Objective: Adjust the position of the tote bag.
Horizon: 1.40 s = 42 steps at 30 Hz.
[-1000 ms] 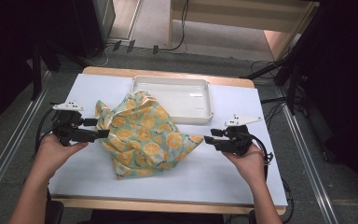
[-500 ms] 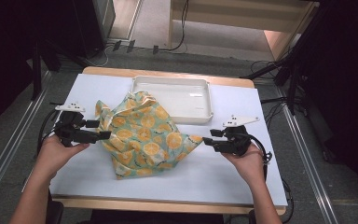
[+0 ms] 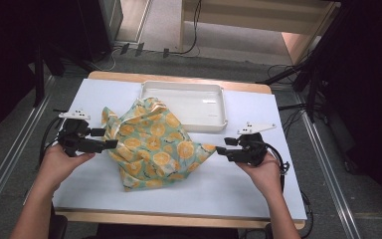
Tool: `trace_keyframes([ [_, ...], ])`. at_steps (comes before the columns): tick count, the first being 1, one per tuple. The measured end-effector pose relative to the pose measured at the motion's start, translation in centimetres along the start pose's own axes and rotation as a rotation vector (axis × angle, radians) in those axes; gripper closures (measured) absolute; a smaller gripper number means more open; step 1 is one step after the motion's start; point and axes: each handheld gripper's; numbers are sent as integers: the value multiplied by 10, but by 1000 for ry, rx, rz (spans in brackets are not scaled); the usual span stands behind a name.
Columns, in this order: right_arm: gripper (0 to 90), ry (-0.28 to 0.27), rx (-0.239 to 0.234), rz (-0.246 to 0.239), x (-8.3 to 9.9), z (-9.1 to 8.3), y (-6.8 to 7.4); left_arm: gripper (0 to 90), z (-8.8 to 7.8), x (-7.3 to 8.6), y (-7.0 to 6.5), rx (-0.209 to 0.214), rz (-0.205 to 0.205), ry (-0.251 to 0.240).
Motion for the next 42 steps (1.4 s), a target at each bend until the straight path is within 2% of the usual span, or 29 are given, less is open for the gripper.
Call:
trace_keyframes([
  [5,502,3,1,-7,0,1,0,248,2,-1,0,10,5,4],
  [7,502,2,1,-9,0,1,0,249,2,-4,1,17,-7,3],
  [14,501,7,0,-7,0,2,2,250,-2,-17,4,-3,12,3],
  [21,497,21,-3,-16,0,6,5,251,2,-25,13,-10,-5,7],
  [28,497,16,1,-14,1,4,5,250,4,-38,15,-33,15,15],
  [33,497,17,6,-5,4,3,4,242,6,-51,21,-35,36,17],
  [38,497,17,6,-2,5,2,5,243,15,-61,27,-4,22,6],
  [42,497,16,7,1,6,1,5,245,28,-66,29,-14,31,21],
])
Point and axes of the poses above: each handheld gripper's, and its own axes: z roughly forward along the jaws, x roughly out of its underside, y roughly to its left, and after that the axes turned 7 degrees about y, right-handed
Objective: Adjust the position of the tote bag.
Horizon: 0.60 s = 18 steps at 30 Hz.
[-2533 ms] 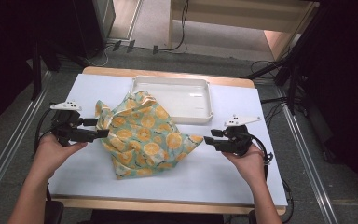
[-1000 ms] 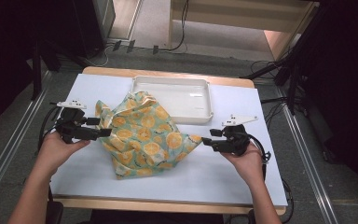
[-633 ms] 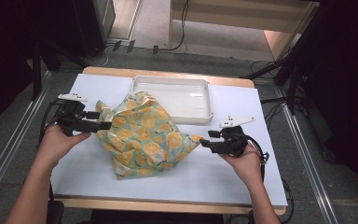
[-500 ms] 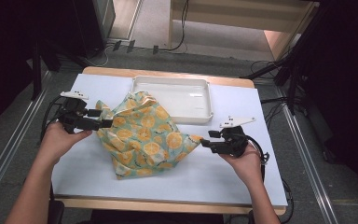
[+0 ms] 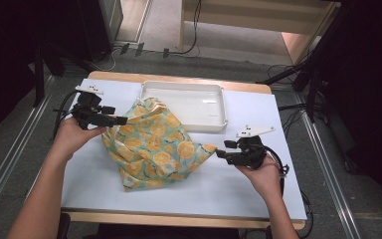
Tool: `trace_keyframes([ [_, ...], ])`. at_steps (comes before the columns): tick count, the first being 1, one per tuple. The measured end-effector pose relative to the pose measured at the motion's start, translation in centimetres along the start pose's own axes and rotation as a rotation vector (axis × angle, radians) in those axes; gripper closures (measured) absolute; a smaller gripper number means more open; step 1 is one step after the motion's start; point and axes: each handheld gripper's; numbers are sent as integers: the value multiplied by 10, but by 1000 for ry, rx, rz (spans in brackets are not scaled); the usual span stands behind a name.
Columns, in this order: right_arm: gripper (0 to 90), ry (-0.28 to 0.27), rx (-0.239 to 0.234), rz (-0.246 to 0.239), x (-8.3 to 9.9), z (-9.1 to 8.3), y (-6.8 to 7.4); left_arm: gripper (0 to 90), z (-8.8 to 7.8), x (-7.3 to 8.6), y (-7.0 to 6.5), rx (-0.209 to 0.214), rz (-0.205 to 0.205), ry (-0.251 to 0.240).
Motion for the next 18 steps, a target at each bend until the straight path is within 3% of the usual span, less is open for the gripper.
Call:
trace_keyframes([
  [7,497,0,1,8,3,-2,0,243,21,-4,9,13,-3,33],
  [13,498,3,5,9,6,-2,0,234,35,-1,15,41,-15,40],
  [18,498,2,13,17,8,-3,0,237,45,3,17,36,-11,41],
])
Point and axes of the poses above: each handheld gripper's, and its own axes: z roughly forward along the jaws, x roughly out of its underside, y roughly to its left, and after that the axes turned 7 degrees about y, right-handed
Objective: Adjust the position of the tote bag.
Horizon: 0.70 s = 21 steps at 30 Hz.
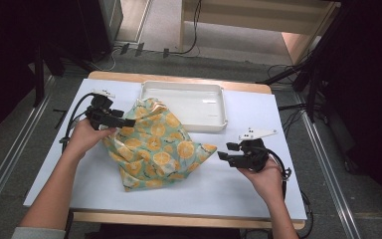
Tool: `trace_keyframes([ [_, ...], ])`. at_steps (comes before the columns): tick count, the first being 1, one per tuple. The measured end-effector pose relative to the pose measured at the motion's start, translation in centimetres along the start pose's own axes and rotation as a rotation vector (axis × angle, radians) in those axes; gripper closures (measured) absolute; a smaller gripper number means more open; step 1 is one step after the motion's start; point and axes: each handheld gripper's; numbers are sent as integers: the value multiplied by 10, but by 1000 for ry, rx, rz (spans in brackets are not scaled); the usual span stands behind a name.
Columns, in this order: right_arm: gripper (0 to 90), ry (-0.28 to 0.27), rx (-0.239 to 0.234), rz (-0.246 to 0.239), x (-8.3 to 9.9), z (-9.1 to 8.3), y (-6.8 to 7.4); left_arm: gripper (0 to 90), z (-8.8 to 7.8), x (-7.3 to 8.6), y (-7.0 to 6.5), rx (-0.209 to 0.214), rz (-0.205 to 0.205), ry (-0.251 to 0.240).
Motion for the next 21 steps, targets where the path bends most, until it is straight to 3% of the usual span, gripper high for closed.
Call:
trace_keyframes([
  [6,501,8,6,-2,1,0,1,237,10,4,1,-33,22,2],
  [18,506,13,6,-17,1,3,2,273,29,20,13,-31,-14,42],
  [21,507,16,4,-15,1,4,2,303,34,23,14,-49,-13,59],
])
Point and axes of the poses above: each handheld gripper's, and its own axes: z roughly forward along the jaws, x roughly out of its underside, y roughly to its left, and after that the axes turned 7 degrees about y, right-handed
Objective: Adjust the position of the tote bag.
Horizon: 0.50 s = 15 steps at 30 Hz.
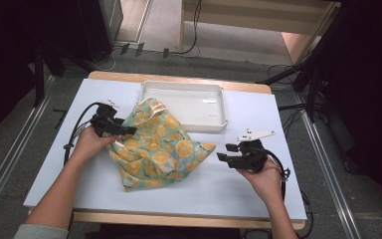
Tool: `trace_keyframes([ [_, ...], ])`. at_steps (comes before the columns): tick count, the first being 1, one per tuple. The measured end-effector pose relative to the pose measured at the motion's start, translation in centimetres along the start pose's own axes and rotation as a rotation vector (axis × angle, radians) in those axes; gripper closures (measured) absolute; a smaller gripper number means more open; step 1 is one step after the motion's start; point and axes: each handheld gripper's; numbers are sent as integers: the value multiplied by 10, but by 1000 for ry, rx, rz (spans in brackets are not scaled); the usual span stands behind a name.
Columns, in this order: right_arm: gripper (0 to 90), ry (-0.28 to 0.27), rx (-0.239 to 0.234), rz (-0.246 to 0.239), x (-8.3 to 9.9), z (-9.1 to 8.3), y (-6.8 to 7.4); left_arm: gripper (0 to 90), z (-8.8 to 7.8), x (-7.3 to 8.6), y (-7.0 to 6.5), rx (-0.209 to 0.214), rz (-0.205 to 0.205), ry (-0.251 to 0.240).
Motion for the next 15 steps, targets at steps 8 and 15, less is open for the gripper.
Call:
trace_keyframes([
  [8,507,-1,1,0,0,0,0,520,2,4,-2,-32,32,12],
  [15,507,3,-2,1,0,2,1,743,2,4,-4,0,26,32],
])
Point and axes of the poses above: each handheld gripper's, and its own axes: z roughly forward along the jaws, x roughly out of its underside, y roughly to its left, and after that the axes turned 7 degrees about y, right-handed
